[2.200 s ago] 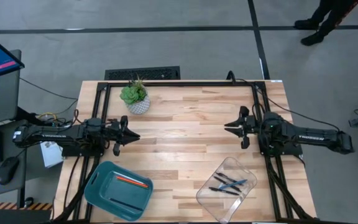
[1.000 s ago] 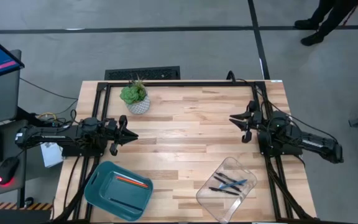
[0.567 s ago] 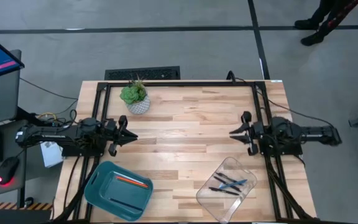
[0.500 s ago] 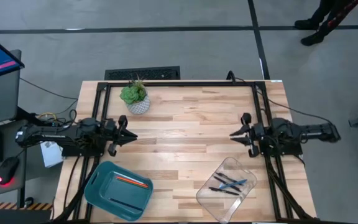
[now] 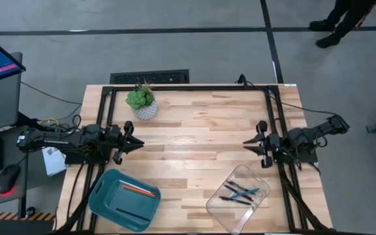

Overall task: Sort pens & pencils
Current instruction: Return to Home Position

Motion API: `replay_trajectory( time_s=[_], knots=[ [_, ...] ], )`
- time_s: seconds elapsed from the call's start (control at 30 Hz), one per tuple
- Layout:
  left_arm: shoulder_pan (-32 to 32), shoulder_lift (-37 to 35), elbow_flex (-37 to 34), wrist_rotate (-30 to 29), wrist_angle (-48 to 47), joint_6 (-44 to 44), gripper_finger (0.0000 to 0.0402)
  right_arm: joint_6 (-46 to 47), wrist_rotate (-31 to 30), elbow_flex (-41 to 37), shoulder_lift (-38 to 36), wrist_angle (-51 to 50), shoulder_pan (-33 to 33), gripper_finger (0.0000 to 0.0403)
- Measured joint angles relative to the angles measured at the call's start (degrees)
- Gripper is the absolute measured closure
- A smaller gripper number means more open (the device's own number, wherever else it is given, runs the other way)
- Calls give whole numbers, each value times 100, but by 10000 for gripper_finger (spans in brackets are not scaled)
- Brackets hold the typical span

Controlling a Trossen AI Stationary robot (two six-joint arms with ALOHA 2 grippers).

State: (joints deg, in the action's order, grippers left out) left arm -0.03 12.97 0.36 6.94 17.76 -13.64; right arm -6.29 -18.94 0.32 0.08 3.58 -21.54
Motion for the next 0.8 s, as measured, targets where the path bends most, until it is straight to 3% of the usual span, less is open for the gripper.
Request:
replay_trajectory(
  time_s=[0.17,0.3,0.47,0.63,0.8],
  knots=[
    [0,0,0,-17,3,55,356,54,1131,-2,2,-112,-83,307],
    [0,-2,2,-149,11,97,356,-113,1052,-2,2,-152,90,307],
    [0,-2,4,-245,18,112,356,-116,1031,-2,2,-145,882,307],
    [0,0,45,-232,-50,246,356,187,1982,-2,3,-285,1785,307],
    [0,0,59,-138,-46,253,356,171,2166,-2,2,-263,2241,307]
  ],
)
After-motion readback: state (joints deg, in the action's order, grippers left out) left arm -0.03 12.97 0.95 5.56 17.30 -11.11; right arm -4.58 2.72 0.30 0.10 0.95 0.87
